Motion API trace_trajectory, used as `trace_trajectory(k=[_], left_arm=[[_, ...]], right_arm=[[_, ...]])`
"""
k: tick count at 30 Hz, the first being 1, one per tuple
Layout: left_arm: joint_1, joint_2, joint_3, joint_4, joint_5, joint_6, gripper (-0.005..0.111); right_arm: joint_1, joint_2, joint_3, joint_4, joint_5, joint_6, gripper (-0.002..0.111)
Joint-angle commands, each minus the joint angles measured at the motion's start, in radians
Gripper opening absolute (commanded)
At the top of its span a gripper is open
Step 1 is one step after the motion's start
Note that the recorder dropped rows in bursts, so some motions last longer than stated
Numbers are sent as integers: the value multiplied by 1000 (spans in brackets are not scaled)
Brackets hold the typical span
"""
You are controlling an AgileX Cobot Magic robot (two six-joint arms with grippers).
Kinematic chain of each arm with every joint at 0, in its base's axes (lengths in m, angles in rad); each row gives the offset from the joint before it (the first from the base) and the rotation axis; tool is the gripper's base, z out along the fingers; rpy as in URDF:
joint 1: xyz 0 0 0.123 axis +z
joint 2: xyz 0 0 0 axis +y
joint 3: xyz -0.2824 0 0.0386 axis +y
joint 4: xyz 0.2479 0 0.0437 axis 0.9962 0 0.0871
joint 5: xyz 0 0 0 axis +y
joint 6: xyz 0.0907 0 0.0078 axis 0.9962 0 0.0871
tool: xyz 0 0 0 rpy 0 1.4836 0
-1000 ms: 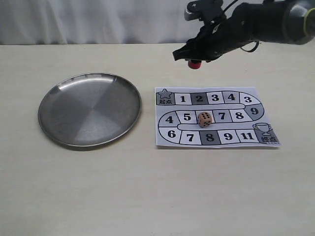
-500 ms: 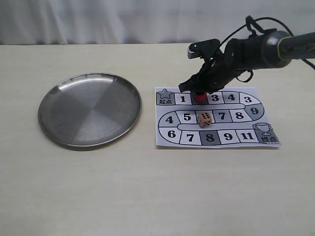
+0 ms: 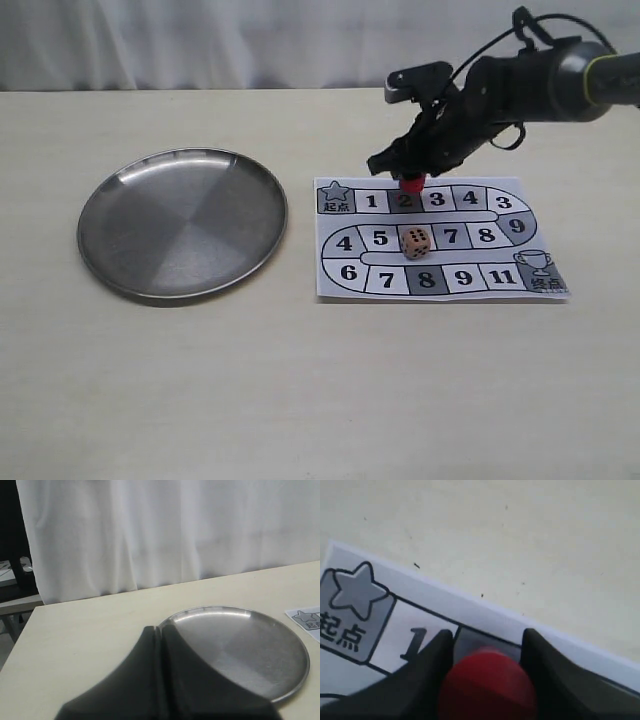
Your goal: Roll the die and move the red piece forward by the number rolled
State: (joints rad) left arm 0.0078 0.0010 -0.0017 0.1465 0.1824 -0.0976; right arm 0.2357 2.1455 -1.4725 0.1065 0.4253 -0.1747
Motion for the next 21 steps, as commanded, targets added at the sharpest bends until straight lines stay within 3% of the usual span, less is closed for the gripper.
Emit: trace_trajectory(k=[1,7,15,21], left_arm=[[-8,-1,2,-7,-9,-1,0],[-8,-1,2,-6,-9,-1,0],[-8,-1,2,-2,-9,-1,0],[-8,-1,2,-2,-9,-1,0]], right_arm=[[-3,-131,-1,-55,-9,7,5],[-71,-151,26,-46,-31,41,5],[-73,51,90,-44,-107,41,5],[-73,50,90,-44,-94,41,5]])
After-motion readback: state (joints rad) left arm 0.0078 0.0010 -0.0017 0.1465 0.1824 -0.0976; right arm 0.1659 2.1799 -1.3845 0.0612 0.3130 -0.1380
